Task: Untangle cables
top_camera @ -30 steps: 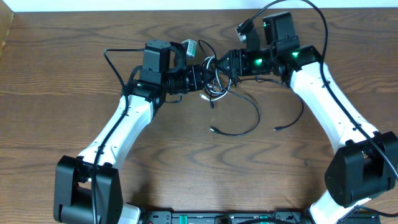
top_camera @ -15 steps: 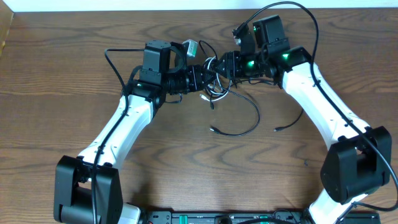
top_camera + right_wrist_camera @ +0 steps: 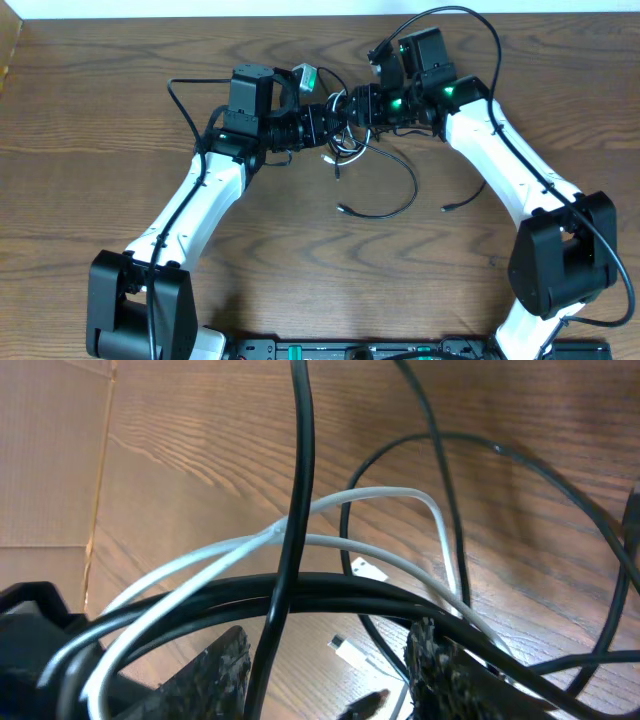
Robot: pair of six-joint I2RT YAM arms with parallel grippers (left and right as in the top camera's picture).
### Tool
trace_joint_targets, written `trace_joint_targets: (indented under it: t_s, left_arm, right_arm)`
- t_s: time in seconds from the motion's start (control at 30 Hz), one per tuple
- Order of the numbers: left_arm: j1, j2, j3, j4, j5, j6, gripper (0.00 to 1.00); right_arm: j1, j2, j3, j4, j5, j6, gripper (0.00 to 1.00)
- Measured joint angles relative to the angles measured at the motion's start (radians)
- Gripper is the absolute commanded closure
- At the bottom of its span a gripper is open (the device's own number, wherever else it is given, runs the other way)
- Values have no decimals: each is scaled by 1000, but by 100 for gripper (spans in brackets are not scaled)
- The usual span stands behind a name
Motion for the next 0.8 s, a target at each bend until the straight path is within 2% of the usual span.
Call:
trace_joint_targets:
  t_s: [0.5,0.57,0.6,0.8]
  left_arm:
    - [5,0,0,-2,-5,-2,93]
    - [9,0,0,-2,-5,-3,93]
    - [10,0,0,-1,-4,-2,92]
    - [7,0,0,-25,-15,4,93]
  right_arm:
    - [36,23,0,15,33,41,69]
    - [45,32,0,12,38,45,76]
    - [52,36,0,12,37,48,99]
    - [65,40,0,15,-4,60,99]
